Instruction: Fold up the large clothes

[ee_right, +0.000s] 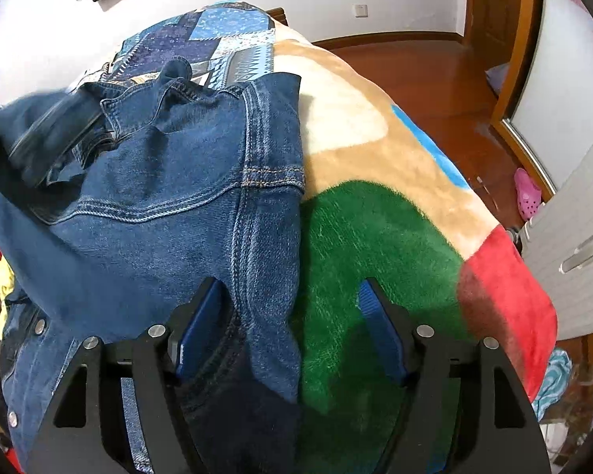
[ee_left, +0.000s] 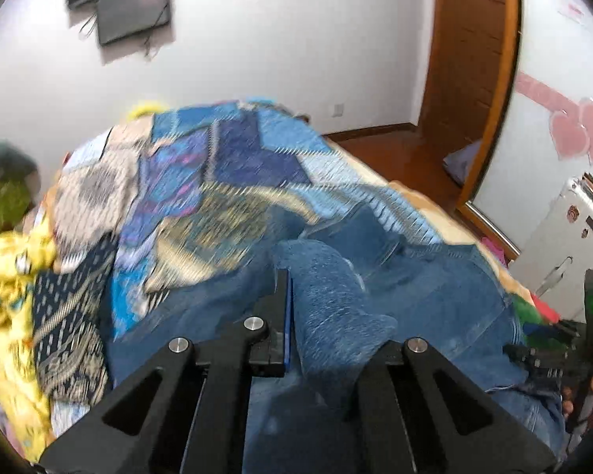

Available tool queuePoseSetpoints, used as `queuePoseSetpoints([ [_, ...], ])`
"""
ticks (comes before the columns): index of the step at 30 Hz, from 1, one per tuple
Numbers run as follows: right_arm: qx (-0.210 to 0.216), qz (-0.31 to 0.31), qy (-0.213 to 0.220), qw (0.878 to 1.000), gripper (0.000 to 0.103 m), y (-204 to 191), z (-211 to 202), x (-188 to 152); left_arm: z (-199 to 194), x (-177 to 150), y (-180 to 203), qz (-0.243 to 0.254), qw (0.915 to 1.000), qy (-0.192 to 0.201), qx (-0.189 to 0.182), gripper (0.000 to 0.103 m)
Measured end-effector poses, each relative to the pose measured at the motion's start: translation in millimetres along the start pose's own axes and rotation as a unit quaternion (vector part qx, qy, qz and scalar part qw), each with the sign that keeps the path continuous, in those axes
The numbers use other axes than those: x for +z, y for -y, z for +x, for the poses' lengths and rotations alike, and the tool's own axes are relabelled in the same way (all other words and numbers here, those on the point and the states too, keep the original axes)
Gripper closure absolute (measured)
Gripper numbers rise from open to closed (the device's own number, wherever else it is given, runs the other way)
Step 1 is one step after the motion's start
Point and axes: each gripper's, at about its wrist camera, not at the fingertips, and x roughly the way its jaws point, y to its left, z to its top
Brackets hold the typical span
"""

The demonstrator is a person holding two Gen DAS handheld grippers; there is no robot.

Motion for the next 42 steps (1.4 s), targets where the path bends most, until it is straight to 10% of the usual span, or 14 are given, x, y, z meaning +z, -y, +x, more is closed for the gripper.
queuePoseSetpoints([
  [5,-0.019,-0.013,0.002,1.0,0.027,-8,3,-1,1,-52,-24,-0.024,0.9983,-0.05,0.015,0.093],
  [14,-0.017,-0.016,-0.008,1.0,0.026,-6,4,1,2,-122,-80,-0.164,0.9816,-0.098,0.0,0.05],
  [27,-0.024,-0.017,-0.012,0.999,0.025,-8,5,1,-28,-149,-109,-0.176,0.9801,-0.081,0.043,0.04],
  [42,-0.028,-0.018,-0.014,0.999,0.025,-9,6,1,-20,-181,-133,-0.25,0.9625,-0.103,-0.019,0.034],
])
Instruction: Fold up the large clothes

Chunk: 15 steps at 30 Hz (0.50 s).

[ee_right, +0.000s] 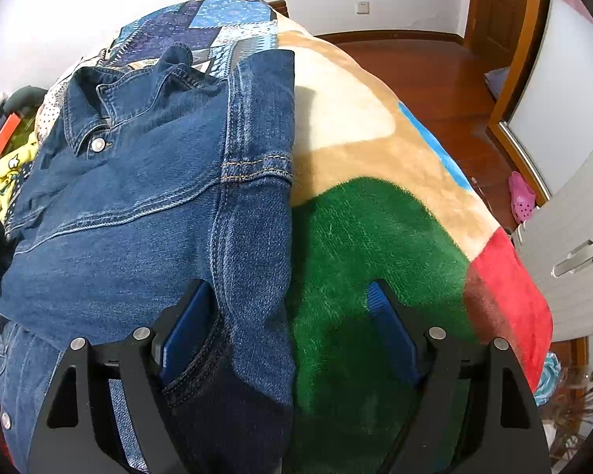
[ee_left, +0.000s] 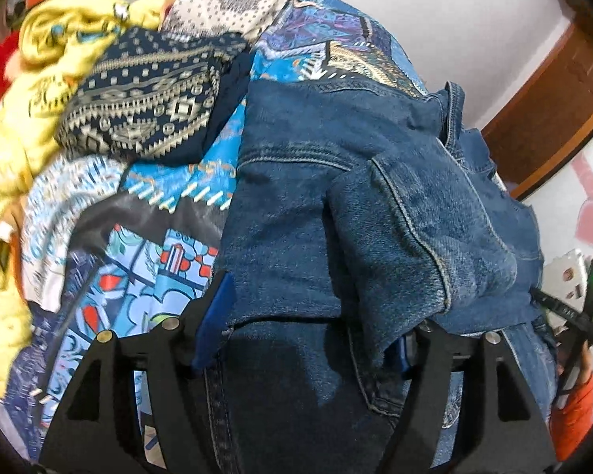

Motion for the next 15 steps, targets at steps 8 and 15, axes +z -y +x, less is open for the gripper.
queuePoseSetpoints([
  [8,-0.003,0.001,-0.003,1.0,0.025,-1,1,0,-16,1,-21,-0.033,0.9988,0.023,0.026,0.034],
  [15,-0.011,0.005,-0.003,1.0,0.025,-4,-7,2,-53,24,-17,0.031,0.9943,0.067,0.077,0.034],
])
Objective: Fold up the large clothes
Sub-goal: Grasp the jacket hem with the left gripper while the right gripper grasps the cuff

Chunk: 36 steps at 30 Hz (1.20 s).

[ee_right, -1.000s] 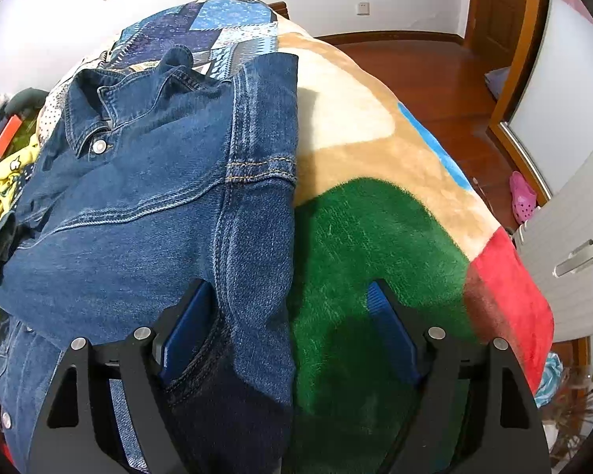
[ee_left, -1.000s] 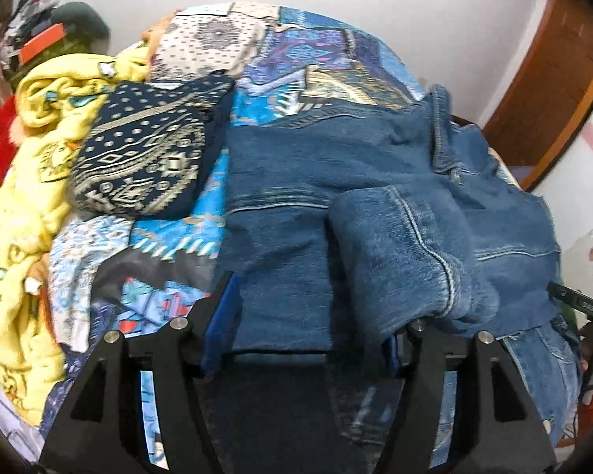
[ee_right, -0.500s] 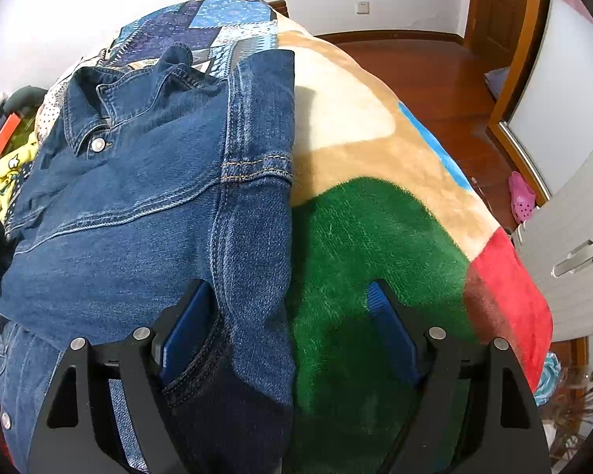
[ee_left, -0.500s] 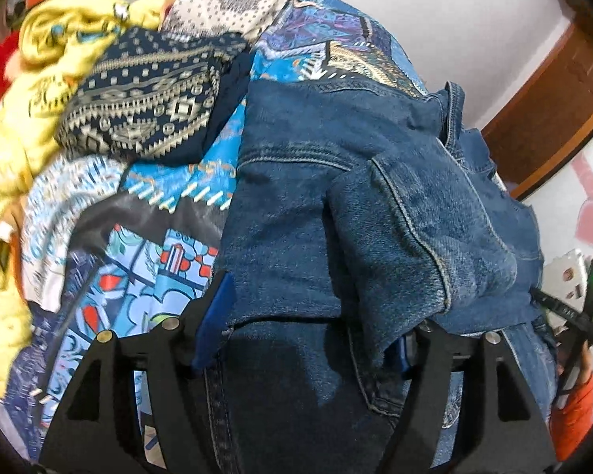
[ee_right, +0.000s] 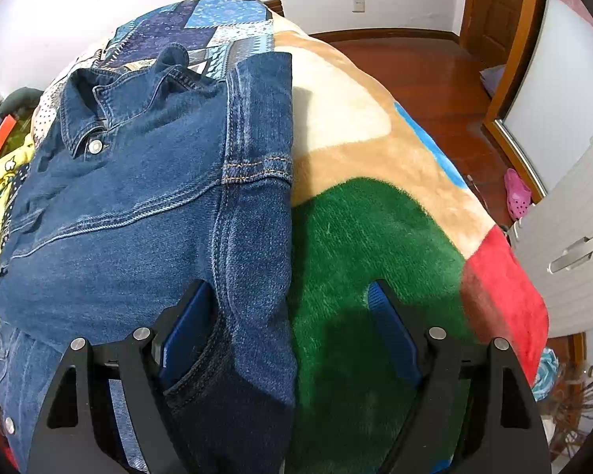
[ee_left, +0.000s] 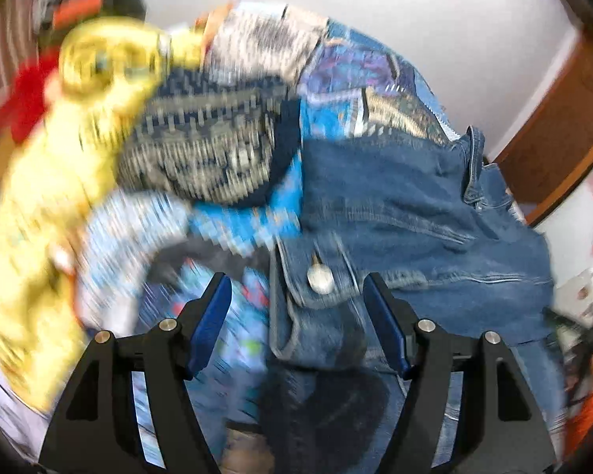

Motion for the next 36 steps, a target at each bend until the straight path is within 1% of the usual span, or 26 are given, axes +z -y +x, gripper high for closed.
queuePoseSetpoints([
  [2,0.007,0.0,0.01,1.0,0.025,-1,-9,5,-7,14,11,0.041,0.9986,0.016,0.031,0.034],
  [4,0.017,-0.002,0.03,0.999,0.025,-2,-22,16,-8,29,17,0.065,0.997,0.021,0.036,0.034],
  [5,0.021,-0.004,0.042,0.999,0.024,-4,-28,22,-6,37,21,0.072,0.9965,0.021,0.035,0.034],
  [7,0.03,-0.007,0.061,0.998,0.023,-6,-38,35,1,55,25,0.08,0.9963,0.021,0.022,0.032],
  [9,0.035,-0.01,0.074,0.997,0.023,-8,-43,47,12,69,29,0.081,0.9964,0.019,0.014,0.028],
  [11,0.04,-0.012,0.08,0.996,0.023,-9,-42,60,29,81,31,0.079,0.9968,0.011,0.01,0.027],
  [12,0.04,-0.012,0.08,0.996,0.023,-11,-39,64,39,86,32,0.077,0.997,0.004,0.005,0.027],
  [15,0.04,-0.009,0.07,0.997,0.023,-11,-22,77,76,93,32,0.066,0.9972,-0.034,-0.009,0.027],
  [18,0.042,-0.001,0.047,0.998,0.023,-9,2,84,113,95,23,0.036,0.9956,-0.083,-0.027,0.027],
  [20,0.046,0.006,0.03,0.998,0.023,-6,19,87,133,94,17,0.014,0.9933,-0.106,-0.045,0.027],
  [21,0.047,0.009,0.025,0.999,0.023,-5,25,88,141,94,14,0.007,0.9921,-0.113,-0.054,0.029],
  [23,0.05,0.017,0.02,0.998,0.033,-3,34,89,150,95,11,-0.009,0.9893,-0.122,-0.08,0.03],
  [24,0.052,0.019,0.018,0.998,0.035,-2,36,89,153,96,9,-0.018,0.9887,-0.121,-0.087,0.033],
  [25,0.056,0.021,0.019,0.998,0.04,-2,37,89,154,97,8,-0.025,0.9882,-0.119,-0.093,0.037],
  [26,0.061,0.022,0.021,0.998,0.047,-2,39,90,154,99,8,-0.029,0.9885,-0.114,-0.095,0.045],
  [27,0.064,0.023,0.024,0.997,0.052,-2,39,91,154,101,8,-0.03,0.9894,-0.109,-0.092,0.054],
  [28,0.065,0.023,0.025,0.997,0.065,-3,40,92,152,103,9,-0.026,0.9912,-0.097,-0.087,0.059],
  [29,0.066,0.025,0.022,0.997,0.071,-3,41,94,149,105,9,-0.019,0.9924,-0.089,-0.082,0.068],
  [30,0.068,0.026,0.018,0.997,0.073,-4,42,95,147,106,10,-0.007,0.9937,-0.081,-0.077,0.078],
  [31,0.068,0.024,0.017,0.997,0.078,-6,42,96,144,107,10,0.0,0.9945,-0.073,-0.075,0.09],
  [32,0.064,0.019,0.019,0.998,0.081,-7,40,97,141,109,9,0.001,0.9945,-0.07,-0.077,0.099],
  [33,0.062,0.013,0.023,0.998,0.084,-10,37,98,136,111,10,0.003,0.9952,-0.062,-0.075,0.099],
  [34,0.068,0.005,0.027,0.997,0.089,-14,32,99,131,112,10,0.008,0.9959,-0.054,-0.072,0.099],
  [36,0.065,-0.008,0.039,0.997,0.091,-20,22,103,118,117,15,0.023,0.9972,-0.036,-0.062,0.1],
])
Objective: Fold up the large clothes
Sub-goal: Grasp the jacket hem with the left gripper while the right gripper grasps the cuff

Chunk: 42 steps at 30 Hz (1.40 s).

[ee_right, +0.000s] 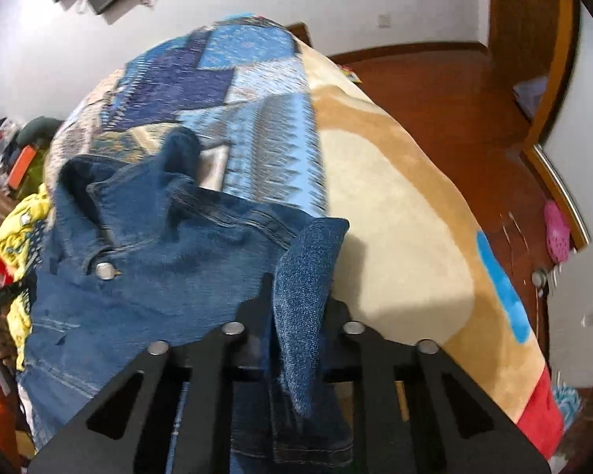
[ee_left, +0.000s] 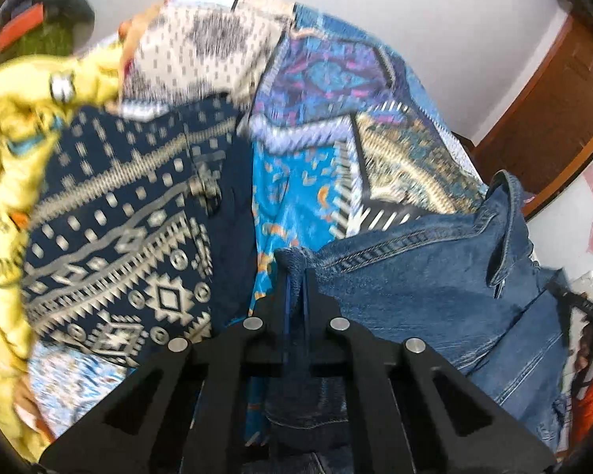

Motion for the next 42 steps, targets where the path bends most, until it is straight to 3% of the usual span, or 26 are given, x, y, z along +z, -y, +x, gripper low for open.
queuePoseSetpoints([
  [5,0.011,-0.033,0.033,0.999,0.093,-25,-31,21,-36,15,12,0.016,0.999,0.037,0.021,0.101],
  [8,0.013,-0.057,0.05,0.997,0.093,-45,-41,37,-68,29,9,0.029,0.9918,0.1,0.075,0.103],
  [10,0.017,-0.072,0.061,0.995,0.093,-58,-46,45,-85,43,-1,0.024,0.9886,0.123,0.083,0.103],
  [15,0.023,-0.088,0.07,0.993,0.093,-76,-38,61,-90,53,-18,0.024,0.994,0.087,0.063,0.101],
  [16,0.023,-0.082,0.069,0.994,0.093,-74,-35,60,-86,51,-18,0.023,0.9953,0.075,0.057,0.097],
  [17,0.02,-0.078,0.067,0.995,0.093,-70,-30,58,-78,47,-20,0.02,0.9968,0.06,0.05,0.086],
  [18,0.016,-0.075,0.065,0.995,0.093,-67,-28,57,-69,41,-21,0.015,0.9979,0.045,0.044,0.063],
  [20,0.007,-0.065,0.059,0.996,0.093,-56,-23,52,-52,26,-21,0.009,0.9988,0.021,0.044,0.045],
  [26,-0.004,-0.042,0.035,0.998,0.093,-23,-13,45,10,-4,-23,-0.041,0.9964,-0.068,-0.03,0.045],
  [31,-0.006,-0.042,0.033,0.999,0.093,-19,-11,43,39,-9,-20,-0.075,0.9914,-0.087,-0.064,0.047],
  [33,-0.007,-0.041,0.032,0.999,0.093,-19,-10,42,44,-7,-22,-0.091,0.9912,-0.082,-0.05,0.074],
  [34,-0.006,-0.039,0.032,0.999,0.093,-19,-10,42,43,-4,-23,-0.094,0.9916,-0.078,-0.042,0.079],
  [35,-0.005,-0.037,0.032,0.999,0.093,-19,-10,42,41,-3,-22,-0.095,0.9918,-0.074,-0.043,0.092],
  [42,0.002,-0.051,0.044,0.998,0.093,-34,-22,53,-13,27,-11,-0.073,0.9965,-0.006,-0.04,0.095],
])
